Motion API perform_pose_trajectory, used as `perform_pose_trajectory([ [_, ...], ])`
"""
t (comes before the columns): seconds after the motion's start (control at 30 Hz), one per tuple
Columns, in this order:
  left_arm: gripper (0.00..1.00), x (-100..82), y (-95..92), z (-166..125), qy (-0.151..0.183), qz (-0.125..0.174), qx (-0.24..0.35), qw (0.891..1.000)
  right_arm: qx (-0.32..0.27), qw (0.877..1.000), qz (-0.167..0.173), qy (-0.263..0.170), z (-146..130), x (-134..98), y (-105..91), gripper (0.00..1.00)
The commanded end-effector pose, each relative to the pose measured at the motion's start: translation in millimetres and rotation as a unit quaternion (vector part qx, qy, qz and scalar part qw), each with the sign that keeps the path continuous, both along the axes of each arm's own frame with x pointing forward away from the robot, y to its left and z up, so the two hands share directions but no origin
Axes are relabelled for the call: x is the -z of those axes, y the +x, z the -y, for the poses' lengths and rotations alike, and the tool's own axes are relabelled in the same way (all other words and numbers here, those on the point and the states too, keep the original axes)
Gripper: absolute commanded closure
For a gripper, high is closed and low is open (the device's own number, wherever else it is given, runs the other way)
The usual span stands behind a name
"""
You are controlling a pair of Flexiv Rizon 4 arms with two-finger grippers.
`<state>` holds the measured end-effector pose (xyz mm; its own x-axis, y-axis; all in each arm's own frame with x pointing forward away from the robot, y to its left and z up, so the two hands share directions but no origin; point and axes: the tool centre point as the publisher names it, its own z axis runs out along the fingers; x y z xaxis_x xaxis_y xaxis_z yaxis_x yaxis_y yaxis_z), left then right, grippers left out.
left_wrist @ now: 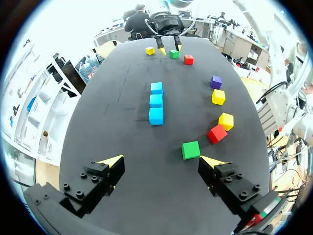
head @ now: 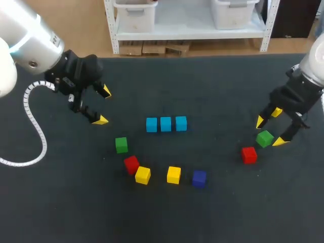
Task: Place the blue cubes, place green cubes on the blue cubes, place the yellow cubes on the green cubes, then place the red cubes on the yellow cubes, and place purple cube on the red cubes.
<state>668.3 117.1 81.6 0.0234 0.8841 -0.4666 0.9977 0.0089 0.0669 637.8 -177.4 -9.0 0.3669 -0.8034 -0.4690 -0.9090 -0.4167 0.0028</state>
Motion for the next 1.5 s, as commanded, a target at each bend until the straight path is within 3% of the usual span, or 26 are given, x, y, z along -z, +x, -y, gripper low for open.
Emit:
perform_pose_trajectory([
  [0.03, 0.00, 0.3, -0.8, -2, -0.002, 0.002, 0.001, 1.000, -0.001, 1.000, 0.000, 0.003, 0, -1, -2.0, 0.25],
  [0.1, 0.00, 0.3, -0.8, -2, -0.002, 0.002, 0.001, 1.000, -0.002, 1.000, 0.001, 0.004, -1, -2, -2.2, 0.24],
  [0.17, 0.00, 0.3, -0.8, -2, -0.002, 0.002, 0.001, 1.000, -0.002, 1.000, 0.002, 0.004, -2, -3, -2.1, 0.30],
  [0.33, 0.00, 0.3, -0.8, -2, -0.002, 0.002, 0.001, 1.000, -0.003, 1.000, 0.005, 0.005, -3, -4, -1.8, 1.00],
  [0.53, 0.00, 0.3, -0.8, -2, -0.002, 0.002, 0.001, 1.000, -0.001, 1.000, 0.005, 0.008, -4, -4, -2.5, 1.00],
  [0.73, 0.00, 0.3, -0.8, -2, -0.002, 0.002, 0.001, 1.000, 0.016, 1.000, 0.003, 0.012, -11, -18, -2.9, 1.00],
  [1.0, 0.00, 0.3, -0.8, -2, -0.002, 0.002, 0.001, 1.000, 0.123, 0.992, 0.002, 0.011, -36, -49, 12.6, 1.00],
  [1.23, 0.00, 0.3, -0.8, -2, -0.002, 0.002, 0.001, 1.000, 0.197, 0.980, 0.024, -0.015, -79, -68, 25.3, 1.00],
  [1.5, 0.00, 0.3, -0.8, -2, -0.002, 0.002, 0.001, 1.000, 0.190, 0.981, 0.040, -0.023, -140, -83, 36.5, 1.00],
])
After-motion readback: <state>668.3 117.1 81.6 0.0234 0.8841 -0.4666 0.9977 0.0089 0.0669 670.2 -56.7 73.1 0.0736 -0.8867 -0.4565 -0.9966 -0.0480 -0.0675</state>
